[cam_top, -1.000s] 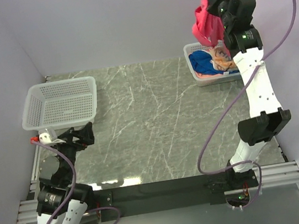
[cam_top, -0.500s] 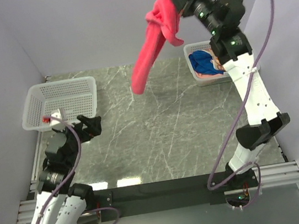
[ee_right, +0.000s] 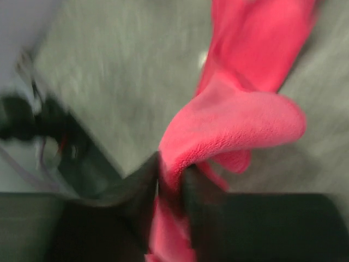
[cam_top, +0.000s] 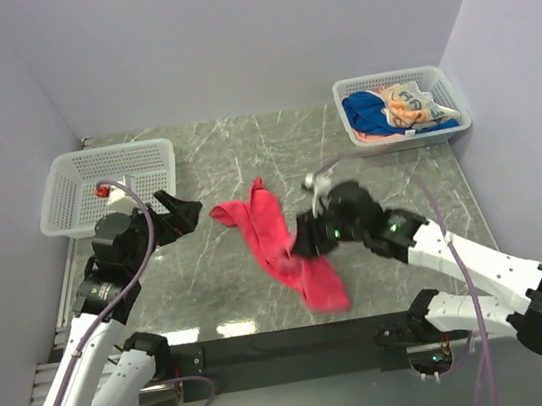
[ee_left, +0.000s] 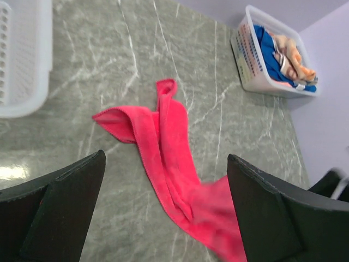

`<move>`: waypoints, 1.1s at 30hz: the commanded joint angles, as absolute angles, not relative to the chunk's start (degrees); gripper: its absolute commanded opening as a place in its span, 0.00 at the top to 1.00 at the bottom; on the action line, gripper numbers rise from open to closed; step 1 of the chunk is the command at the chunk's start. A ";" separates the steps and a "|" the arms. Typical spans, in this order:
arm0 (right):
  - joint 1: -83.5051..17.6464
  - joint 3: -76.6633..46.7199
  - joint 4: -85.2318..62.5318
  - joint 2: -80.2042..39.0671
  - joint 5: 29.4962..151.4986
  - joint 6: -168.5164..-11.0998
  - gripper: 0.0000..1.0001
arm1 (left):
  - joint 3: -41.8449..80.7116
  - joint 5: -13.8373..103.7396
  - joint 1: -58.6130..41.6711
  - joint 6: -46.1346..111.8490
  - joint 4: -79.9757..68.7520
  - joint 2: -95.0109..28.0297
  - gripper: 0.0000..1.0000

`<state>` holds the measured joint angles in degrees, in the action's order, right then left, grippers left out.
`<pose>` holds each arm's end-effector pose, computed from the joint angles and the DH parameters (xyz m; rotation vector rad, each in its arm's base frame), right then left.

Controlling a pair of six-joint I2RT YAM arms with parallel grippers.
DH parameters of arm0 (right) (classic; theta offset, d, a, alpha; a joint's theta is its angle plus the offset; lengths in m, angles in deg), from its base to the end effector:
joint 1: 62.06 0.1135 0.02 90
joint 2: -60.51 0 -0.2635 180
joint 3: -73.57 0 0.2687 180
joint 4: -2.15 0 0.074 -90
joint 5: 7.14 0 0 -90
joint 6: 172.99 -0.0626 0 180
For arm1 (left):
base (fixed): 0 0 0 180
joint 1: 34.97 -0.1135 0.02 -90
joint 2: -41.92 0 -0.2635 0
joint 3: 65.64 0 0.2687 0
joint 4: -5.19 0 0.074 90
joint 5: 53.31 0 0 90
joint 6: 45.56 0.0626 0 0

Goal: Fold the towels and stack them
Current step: Move the towel to the center of the board, then flatten out the crumpled towel

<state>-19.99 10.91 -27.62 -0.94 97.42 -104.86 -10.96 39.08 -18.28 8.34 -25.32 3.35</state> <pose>0.1980 0.1999 0.2863 -0.5466 2.1226 0.9245 0.1950 -0.0612 0.3184 -0.2864 1.8549 -0.6822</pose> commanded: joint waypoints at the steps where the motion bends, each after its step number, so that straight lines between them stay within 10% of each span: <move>1: -14.17 17.58 -36.40 4.07 99.64 -107.33 0.39 | -13.18 44.24 -18.10 5.95 -22.40 1.84 0.01; 7: -10.99 13.22 -44.42 6.11 86.93 -104.27 0.15 | -13.98 46.44 -17.13 3.57 -18.09 -4.39 0.01; 17: -24.96 -1.28 -27.81 -14.79 84.88 -104.26 0.32 | -10.20 36.87 -13.18 -4.60 -15.54 -19.07 0.09; 33: -25.76 -31.69 -27.27 -53.37 74.86 -120.17 0.05 | -3.61 27.64 -10.18 -12.34 -8.07 -41.40 0.19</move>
<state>-25.35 -25.60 -26.87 -49.99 77.75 -116.97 -6.08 30.25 -10.63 -10.96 -10.72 -40.43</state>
